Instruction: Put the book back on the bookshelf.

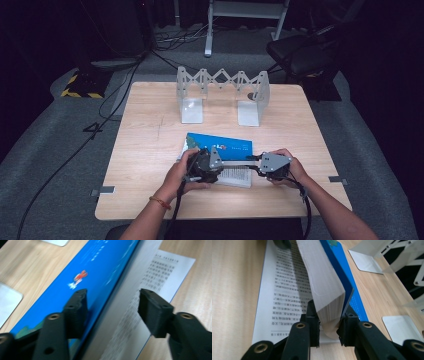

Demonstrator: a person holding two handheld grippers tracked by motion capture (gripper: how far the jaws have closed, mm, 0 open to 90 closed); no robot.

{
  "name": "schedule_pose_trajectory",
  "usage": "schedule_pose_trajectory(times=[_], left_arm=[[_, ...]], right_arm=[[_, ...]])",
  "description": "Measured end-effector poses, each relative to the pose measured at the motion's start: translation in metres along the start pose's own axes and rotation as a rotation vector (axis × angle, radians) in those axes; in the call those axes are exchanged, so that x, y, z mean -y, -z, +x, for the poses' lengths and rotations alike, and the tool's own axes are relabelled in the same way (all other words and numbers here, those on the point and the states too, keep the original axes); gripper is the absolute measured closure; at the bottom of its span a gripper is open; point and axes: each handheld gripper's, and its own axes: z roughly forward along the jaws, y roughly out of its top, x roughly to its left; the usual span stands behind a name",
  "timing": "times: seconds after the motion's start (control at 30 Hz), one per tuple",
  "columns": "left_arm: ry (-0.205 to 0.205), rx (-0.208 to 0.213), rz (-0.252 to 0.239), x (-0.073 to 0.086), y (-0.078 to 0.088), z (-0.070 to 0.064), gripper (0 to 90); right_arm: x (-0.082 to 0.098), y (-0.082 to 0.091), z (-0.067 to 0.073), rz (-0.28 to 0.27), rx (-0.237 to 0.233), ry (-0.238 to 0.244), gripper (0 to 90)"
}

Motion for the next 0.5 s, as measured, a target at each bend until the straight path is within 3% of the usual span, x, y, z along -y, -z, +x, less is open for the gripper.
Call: schedule_pose_trajectory(times=[0.07, 0.17, 0.2, 0.4, 0.43, 0.47, 0.5], left_arm=[[0.006, -0.011, -0.004, -0.004, -0.003, -0.005, 36.5], [0.002, -0.024, -0.028, -0.005, -0.001, -0.005, 42.8], [0.015, -0.026, -0.050, -0.002, 0.000, -0.002, 54.3], [-0.008, 0.006, -0.088, 0.006, 0.001, 0.002, 65.7], [-0.016, 0.007, -0.105, 0.008, 0.001, 0.003, 65.7], [-0.013, 0.002, -0.135, 0.010, 0.002, 0.005, 68.2], [-0.013, 0.002, -0.135, 0.010, 0.002, 0.005, 69.6]], right_arm=[[-0.009, 0.002, 0.006, 0.007, 0.003, 0.000, 75.5], [-0.012, 0.003, 0.008, 0.010, 0.013, -0.016, 75.4], [-0.014, 0.003, 0.009, 0.013, 0.020, -0.040, 75.3], [-0.018, 0.003, 0.011, 0.013, 0.033, -0.057, 72.4], [-0.018, 0.004, 0.009, -0.003, 0.026, -0.084, 70.6], [-0.016, 0.006, 0.000, -0.040, -0.006, -0.145, 64.6], [-0.016, 0.006, 0.000, -0.040, -0.006, -0.145, 64.6]])
